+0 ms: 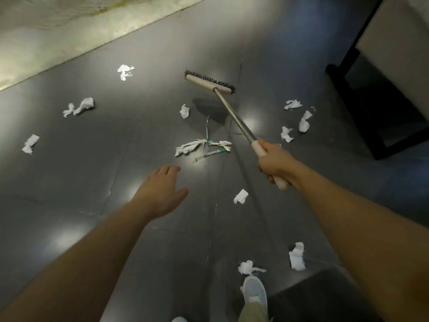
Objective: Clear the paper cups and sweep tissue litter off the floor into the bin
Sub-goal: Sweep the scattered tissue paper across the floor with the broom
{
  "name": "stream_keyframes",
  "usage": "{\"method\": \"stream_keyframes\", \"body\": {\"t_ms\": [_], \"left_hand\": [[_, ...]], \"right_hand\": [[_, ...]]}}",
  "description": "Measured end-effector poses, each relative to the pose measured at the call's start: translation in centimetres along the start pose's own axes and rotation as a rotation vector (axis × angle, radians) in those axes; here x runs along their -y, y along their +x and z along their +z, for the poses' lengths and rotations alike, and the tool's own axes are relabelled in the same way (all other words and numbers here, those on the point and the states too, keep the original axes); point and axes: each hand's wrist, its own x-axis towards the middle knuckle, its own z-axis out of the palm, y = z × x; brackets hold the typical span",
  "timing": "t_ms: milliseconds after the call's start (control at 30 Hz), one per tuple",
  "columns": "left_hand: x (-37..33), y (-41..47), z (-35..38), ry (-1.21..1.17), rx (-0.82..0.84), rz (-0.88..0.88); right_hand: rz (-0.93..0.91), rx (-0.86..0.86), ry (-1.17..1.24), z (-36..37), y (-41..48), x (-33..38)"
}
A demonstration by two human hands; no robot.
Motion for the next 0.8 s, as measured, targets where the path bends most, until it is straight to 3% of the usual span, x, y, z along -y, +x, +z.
{"method": "stream_keyframes", "body": {"t_ms": [267,400,567,800], "left_hand": [[-0.3,3.2,-0.6,-0.033,-0.043,-0.062],[0.3,2.7,1.1,-0.031,-0.003,-0.096],[-0.1,1.6,1.5,-0.055,0.027,-0.108],[-4.1,-1.6,-0.5,-0.055,0.016,0.021]], "right_hand": [[-0.082,0.126,-0.210,-0.2,8.9,4.4],[-0.067,0.172,-0.469,1.4,9.6,3.2],[-0.005,0.166,-0.652,0.3,6.9,0.7],[0.085,0.214,-0.660,-1.0,-3.4,-4.6]]}}
